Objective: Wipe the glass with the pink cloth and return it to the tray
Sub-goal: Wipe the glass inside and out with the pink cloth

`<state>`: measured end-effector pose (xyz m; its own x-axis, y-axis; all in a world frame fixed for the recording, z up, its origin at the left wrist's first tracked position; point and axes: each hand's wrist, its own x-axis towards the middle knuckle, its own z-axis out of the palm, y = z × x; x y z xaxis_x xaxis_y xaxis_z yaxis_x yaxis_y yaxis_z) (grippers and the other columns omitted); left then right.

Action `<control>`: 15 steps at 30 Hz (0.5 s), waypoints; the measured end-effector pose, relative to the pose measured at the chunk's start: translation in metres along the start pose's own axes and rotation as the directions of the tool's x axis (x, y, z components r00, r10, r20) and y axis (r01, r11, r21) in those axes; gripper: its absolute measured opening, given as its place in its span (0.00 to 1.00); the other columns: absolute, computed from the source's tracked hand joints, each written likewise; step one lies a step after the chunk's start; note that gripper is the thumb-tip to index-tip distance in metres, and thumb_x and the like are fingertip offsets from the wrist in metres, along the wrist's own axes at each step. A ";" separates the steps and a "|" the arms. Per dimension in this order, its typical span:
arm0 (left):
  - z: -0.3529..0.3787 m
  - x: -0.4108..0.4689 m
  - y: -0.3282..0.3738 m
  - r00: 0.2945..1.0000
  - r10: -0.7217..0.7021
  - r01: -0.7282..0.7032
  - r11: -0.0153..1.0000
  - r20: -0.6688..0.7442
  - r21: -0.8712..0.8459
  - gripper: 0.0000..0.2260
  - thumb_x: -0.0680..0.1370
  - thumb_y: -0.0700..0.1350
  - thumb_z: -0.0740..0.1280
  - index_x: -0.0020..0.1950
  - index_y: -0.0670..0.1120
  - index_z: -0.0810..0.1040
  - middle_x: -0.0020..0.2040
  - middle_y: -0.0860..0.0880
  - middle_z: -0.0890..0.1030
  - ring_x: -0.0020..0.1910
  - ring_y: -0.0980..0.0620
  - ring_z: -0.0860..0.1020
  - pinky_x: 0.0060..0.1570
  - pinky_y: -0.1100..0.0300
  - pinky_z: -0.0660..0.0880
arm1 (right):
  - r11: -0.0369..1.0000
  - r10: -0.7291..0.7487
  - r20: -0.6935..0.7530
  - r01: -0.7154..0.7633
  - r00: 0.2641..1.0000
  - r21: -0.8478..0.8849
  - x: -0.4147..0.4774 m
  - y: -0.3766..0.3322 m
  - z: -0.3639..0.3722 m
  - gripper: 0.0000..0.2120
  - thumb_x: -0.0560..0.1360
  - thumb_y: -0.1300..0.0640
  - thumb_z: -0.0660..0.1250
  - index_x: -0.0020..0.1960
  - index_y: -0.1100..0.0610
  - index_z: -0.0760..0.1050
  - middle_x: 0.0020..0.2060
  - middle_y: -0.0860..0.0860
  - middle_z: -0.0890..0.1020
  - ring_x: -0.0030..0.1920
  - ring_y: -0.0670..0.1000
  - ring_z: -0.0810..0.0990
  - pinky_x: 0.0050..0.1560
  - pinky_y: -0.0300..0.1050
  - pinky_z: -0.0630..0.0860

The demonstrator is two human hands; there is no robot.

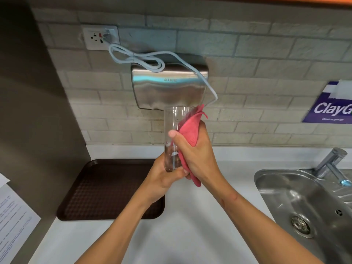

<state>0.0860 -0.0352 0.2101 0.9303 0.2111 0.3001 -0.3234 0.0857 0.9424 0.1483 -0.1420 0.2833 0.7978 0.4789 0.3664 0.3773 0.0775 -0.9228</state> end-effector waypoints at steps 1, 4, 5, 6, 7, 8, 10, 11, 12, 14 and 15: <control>0.001 0.001 0.001 1.000 0.008 -0.008 1.000 -0.001 0.011 0.20 0.76 0.45 0.74 0.61 0.33 0.76 0.48 0.33 0.83 0.50 0.42 0.85 0.52 0.53 0.83 | 0.999 0.025 -0.020 -0.026 0.999 -0.021 0.003 -0.005 0.000 0.37 0.69 0.32 0.72 0.72 0.48 0.70 0.57 0.48 0.84 0.55 0.49 0.87 0.58 0.53 0.86; 0.002 0.002 0.002 1.000 0.013 -0.013 1.000 0.018 0.023 0.19 0.76 0.46 0.74 0.60 0.35 0.77 0.47 0.36 0.85 0.47 0.39 0.85 0.51 0.48 0.82 | 0.992 0.109 -0.024 -0.107 0.994 0.061 0.016 -0.018 -0.005 0.31 0.71 0.30 0.71 0.61 0.54 0.77 0.47 0.57 0.86 0.46 0.57 0.89 0.50 0.56 0.88; 0.002 0.002 0.002 0.999 0.010 -0.011 1.000 0.031 0.020 0.18 0.77 0.46 0.73 0.60 0.36 0.77 0.47 0.33 0.84 0.46 0.37 0.84 0.51 0.46 0.82 | 0.983 0.137 -0.007 -0.135 0.991 0.127 0.022 -0.020 -0.007 0.31 0.73 0.30 0.71 0.58 0.57 0.78 0.42 0.60 0.87 0.43 0.60 0.89 0.45 0.55 0.88; 0.003 0.001 0.002 0.999 0.007 -0.007 1.000 0.045 0.013 0.18 0.77 0.46 0.73 0.61 0.36 0.78 0.47 0.32 0.83 0.46 0.36 0.83 0.51 0.46 0.82 | 0.968 0.168 0.009 -0.167 0.986 0.186 0.026 -0.021 -0.010 0.33 0.75 0.30 0.70 0.56 0.62 0.79 0.39 0.60 0.86 0.40 0.62 0.89 0.40 0.52 0.88; 0.003 0.001 0.002 0.998 0.002 -0.002 1.000 0.057 -0.002 0.17 0.77 0.46 0.72 0.61 0.37 0.78 0.47 0.33 0.83 0.45 0.38 0.83 0.50 0.47 0.81 | 0.954 0.201 0.027 -0.202 0.979 0.222 0.029 -0.022 -0.011 0.37 0.75 0.29 0.69 0.56 0.65 0.79 0.38 0.61 0.86 0.40 0.64 0.89 0.38 0.51 0.87; 0.004 0.001 0.002 0.998 -0.004 0.006 1.000 0.070 -0.023 0.17 0.77 0.46 0.71 0.62 0.38 0.78 0.46 0.37 0.84 0.45 0.42 0.83 0.50 0.49 0.81 | 0.938 0.239 0.048 -0.243 0.970 0.247 0.031 -0.022 -0.012 0.44 0.72 0.25 0.69 0.57 0.68 0.79 0.41 0.64 0.87 0.43 0.66 0.89 0.39 0.54 0.88; 0.004 0.000 0.003 0.995 -0.019 0.027 0.996 0.094 -0.084 0.19 0.77 0.45 0.71 0.63 0.35 0.76 0.46 0.42 0.84 0.43 0.46 0.83 0.48 0.52 0.81 | 0.902 0.316 0.099 -0.331 0.944 0.277 0.030 -0.019 -0.011 0.55 0.61 0.17 0.67 0.58 0.69 0.80 0.52 0.72 0.84 0.53 0.72 0.86 0.53 0.66 0.86; 0.005 -0.001 0.004 0.995 -0.028 0.040 0.991 0.098 -0.125 0.20 0.77 0.44 0.70 0.64 0.33 0.75 0.46 0.43 0.85 0.42 0.47 0.83 0.47 0.52 0.81 | 0.880 0.344 0.133 -0.369 0.929 0.300 0.028 -0.018 -0.009 0.58 0.56 0.15 0.67 0.58 0.68 0.82 0.55 0.74 0.83 0.57 0.75 0.84 0.59 0.70 0.83; 0.006 -0.002 0.005 0.995 -0.040 0.055 0.985 0.090 -0.163 0.22 0.76 0.44 0.70 0.65 0.33 0.74 0.46 0.43 0.85 0.41 0.47 0.83 0.47 0.53 0.81 | 0.859 0.362 0.159 -0.395 0.918 0.324 0.026 -0.016 -0.008 0.60 0.53 0.14 0.67 0.58 0.66 0.83 0.57 0.74 0.82 0.58 0.75 0.84 0.61 0.71 0.82; 0.008 -0.004 0.003 0.997 -0.058 0.067 0.977 0.048 -0.203 0.23 0.76 0.45 0.71 0.66 0.33 0.74 0.45 0.42 0.85 0.41 0.46 0.84 0.46 0.53 0.81 | 0.867 0.360 0.164 -0.394 0.919 0.304 0.024 -0.008 -0.008 0.58 0.50 0.11 0.65 0.52 0.62 0.86 0.52 0.70 0.86 0.51 0.67 0.88 0.54 0.60 0.87; 0.009 -0.004 0.002 0.998 -0.060 0.063 0.976 0.024 -0.209 0.23 0.76 0.45 0.71 0.65 0.33 0.75 0.45 0.40 0.85 0.42 0.45 0.84 0.46 0.53 0.82 | 0.901 0.339 0.143 -0.365 0.930 0.236 0.022 -0.004 -0.009 0.55 0.50 0.10 0.62 0.47 0.60 0.86 0.47 0.65 0.88 0.45 0.61 0.89 0.47 0.52 0.88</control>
<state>0.0828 -0.0444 0.2119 0.9518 0.1824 0.2468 -0.2930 0.3008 0.9076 0.1681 -0.1396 0.2964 0.8025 0.5965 0.0110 -0.0622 0.1019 -0.9928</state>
